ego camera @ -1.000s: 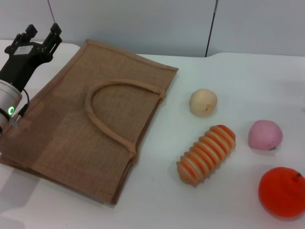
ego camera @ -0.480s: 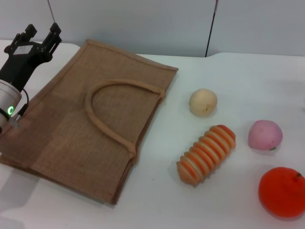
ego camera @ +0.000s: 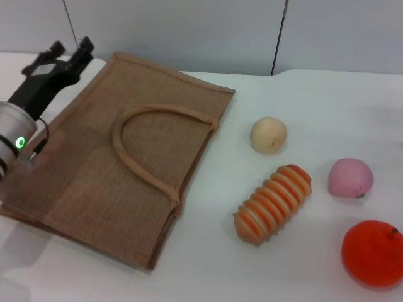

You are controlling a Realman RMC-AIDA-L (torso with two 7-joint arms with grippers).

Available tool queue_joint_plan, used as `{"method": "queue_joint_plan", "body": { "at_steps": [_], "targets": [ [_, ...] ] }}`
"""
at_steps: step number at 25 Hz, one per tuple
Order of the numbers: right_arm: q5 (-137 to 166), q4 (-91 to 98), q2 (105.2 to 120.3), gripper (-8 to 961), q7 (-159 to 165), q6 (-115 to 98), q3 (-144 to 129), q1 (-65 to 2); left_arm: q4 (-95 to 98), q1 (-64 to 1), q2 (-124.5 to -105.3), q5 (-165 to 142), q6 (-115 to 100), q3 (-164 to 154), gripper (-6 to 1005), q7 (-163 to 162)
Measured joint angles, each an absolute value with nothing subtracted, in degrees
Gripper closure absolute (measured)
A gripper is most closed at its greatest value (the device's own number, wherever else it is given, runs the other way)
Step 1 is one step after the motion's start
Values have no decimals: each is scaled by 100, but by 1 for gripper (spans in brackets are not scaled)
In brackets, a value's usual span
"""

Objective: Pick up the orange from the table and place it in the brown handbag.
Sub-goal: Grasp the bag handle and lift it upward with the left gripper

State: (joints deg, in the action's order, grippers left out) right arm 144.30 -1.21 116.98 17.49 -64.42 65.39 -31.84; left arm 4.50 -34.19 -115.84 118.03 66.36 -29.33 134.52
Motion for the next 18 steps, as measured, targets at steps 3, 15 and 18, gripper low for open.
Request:
{"method": "queue_joint_plan", "body": {
  "at_steps": [3,15,18],
  "targets": [
    [14438,-112,11697,71,1749,-6442,6539,-3182,794,-3484,-11563,11193,6248,-2939,272,12579],
    [14434,-115,11689,71,1749,-6442,6539,-3182,2553,-3735,-11588,7773,5301,-2935,273,8462],
    [14432,-114,11689,71,1749,-6442,6539,-3181,2746,-3845,-11592,7111,5266,-2935,273,7932]
  ]
}}
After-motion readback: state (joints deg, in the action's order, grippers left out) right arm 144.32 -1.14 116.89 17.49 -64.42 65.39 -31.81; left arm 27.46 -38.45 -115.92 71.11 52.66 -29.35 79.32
